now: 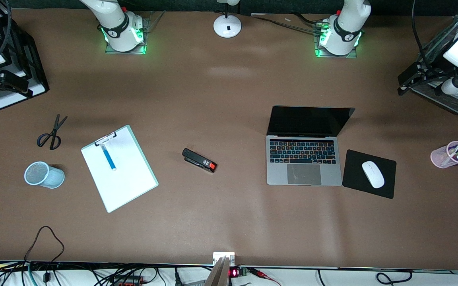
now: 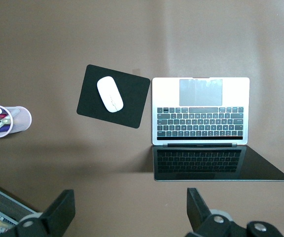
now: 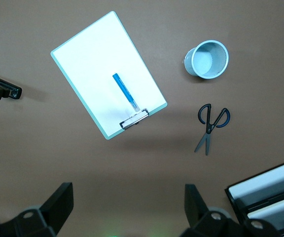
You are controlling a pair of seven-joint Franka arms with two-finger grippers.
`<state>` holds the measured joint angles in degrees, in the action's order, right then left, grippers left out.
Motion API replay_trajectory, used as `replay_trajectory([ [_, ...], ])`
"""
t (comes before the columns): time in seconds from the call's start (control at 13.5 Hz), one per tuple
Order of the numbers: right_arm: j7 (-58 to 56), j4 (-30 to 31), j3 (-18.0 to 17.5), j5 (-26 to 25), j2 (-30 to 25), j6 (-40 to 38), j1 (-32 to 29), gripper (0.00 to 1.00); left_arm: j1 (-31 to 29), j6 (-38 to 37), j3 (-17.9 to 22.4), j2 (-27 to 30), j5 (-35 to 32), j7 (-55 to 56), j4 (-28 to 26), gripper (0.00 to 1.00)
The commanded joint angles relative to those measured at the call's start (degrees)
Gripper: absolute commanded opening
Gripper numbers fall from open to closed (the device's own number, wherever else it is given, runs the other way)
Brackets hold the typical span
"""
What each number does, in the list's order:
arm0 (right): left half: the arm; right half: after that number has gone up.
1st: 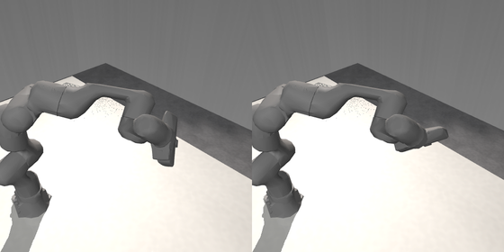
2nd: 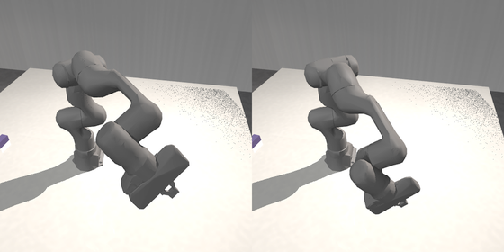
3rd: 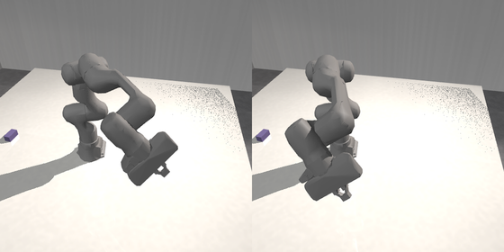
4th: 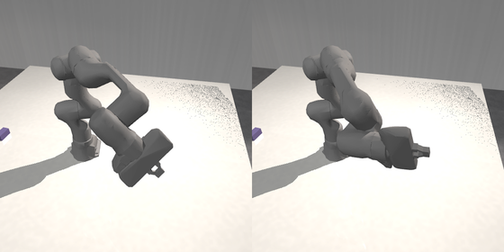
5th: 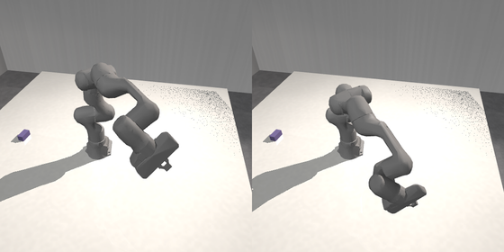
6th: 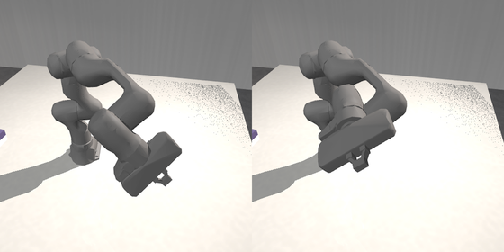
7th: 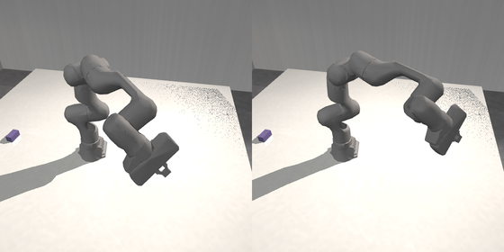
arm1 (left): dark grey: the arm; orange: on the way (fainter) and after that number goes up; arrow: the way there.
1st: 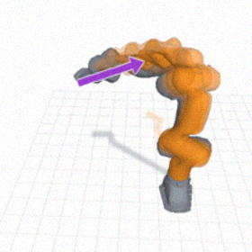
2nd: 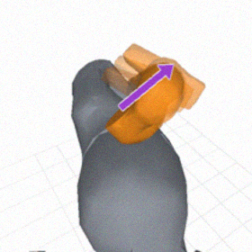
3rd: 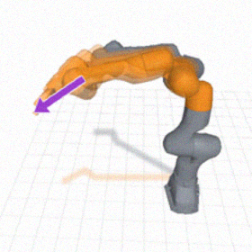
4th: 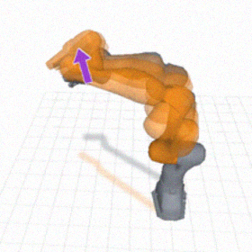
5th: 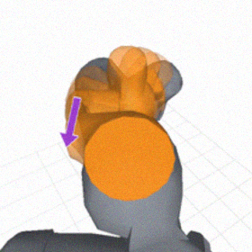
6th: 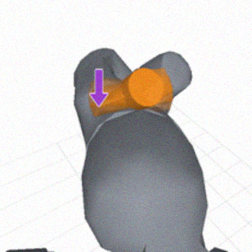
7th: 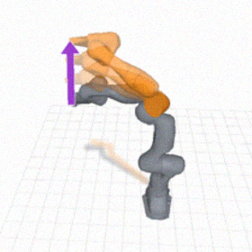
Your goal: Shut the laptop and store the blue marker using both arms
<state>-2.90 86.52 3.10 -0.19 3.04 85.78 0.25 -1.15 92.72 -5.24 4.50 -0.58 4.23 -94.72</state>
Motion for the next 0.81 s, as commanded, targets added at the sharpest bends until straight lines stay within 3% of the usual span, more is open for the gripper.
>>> replay_trajectory([
  [0.0,0.8,1.3,-0.2,-0.7,-1.7,-0.1,0.2,1.00,0.2,-1.1,0.0,-1.0,0.1,-1.1,1.7,1.00],
  [0.44,0.7,1.5,-0.2,-0.7,-2.1,-0.3,0.1,1.00,0.1,-1.3,0.1,-4.8,0.1,-0.8,5.0,1.00],
  [0.74,0.4,1.1,-0.3,-0.6,-1.0,0.3,0.1,1.00,0.4,-3.2,-1.3,-5.6,0.5,0.9,1.8,1.00],
])
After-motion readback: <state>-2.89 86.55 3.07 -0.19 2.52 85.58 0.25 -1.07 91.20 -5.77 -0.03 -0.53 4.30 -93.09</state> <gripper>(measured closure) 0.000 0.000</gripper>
